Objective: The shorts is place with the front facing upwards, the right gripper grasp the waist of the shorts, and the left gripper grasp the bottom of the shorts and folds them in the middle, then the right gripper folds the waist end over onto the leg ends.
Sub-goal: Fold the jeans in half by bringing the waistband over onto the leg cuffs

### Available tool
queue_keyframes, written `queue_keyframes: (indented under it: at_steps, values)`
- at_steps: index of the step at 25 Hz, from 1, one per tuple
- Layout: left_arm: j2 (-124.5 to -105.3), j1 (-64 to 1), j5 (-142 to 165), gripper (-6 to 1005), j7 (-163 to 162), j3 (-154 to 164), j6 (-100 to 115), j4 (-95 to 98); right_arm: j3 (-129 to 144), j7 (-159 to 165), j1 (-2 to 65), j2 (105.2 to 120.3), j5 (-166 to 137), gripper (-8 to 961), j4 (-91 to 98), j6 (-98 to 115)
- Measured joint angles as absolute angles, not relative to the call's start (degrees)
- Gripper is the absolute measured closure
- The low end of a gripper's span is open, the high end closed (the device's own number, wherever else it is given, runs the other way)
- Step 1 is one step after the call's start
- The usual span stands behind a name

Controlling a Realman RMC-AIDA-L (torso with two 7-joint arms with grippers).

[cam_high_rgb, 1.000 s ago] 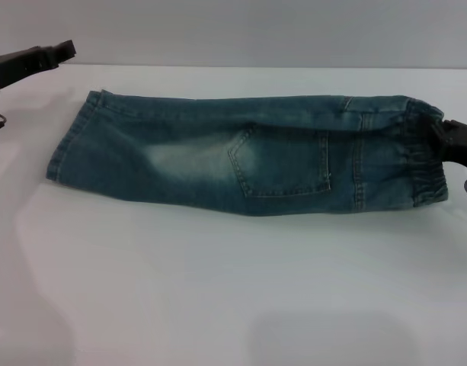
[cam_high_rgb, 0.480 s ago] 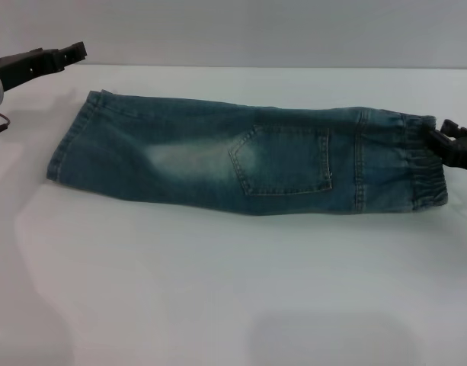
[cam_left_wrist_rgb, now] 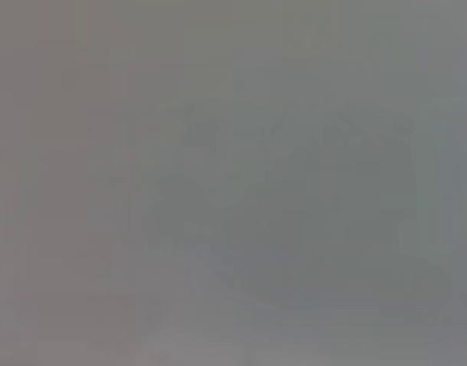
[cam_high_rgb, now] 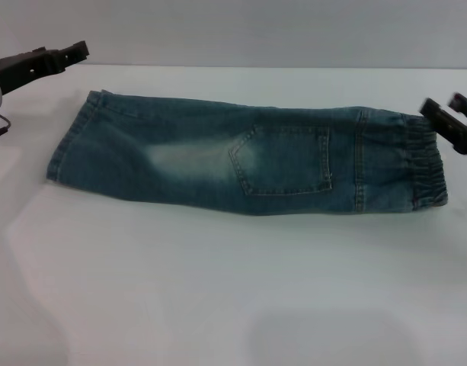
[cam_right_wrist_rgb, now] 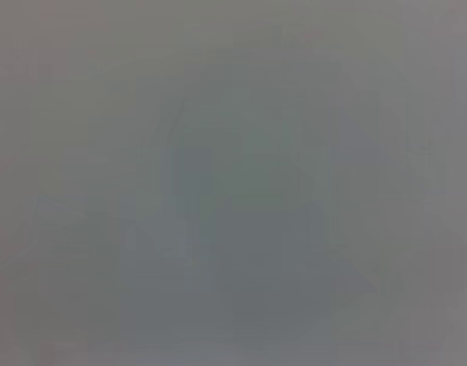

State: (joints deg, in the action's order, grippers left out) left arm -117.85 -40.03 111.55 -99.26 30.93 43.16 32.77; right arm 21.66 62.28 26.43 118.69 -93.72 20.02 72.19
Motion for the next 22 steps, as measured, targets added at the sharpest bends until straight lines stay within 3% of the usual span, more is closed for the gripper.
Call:
queue_keyframes:
  at_steps: [10, 22]
  values:
    - [-118.01, -38.33, 103.39, 159, -90.74, 30.94, 49.85, 31.54, 25.33, 56.79, 30.94, 118.92, -93.76, 316, 13.27, 66.45]
    - [-117.94, -36.71, 99.29, 159, -86.20, 30.94, 52.91, 30.12, 24.74, 55.49, 31.67, 118.91, -92.17, 317, 11.96, 53.86]
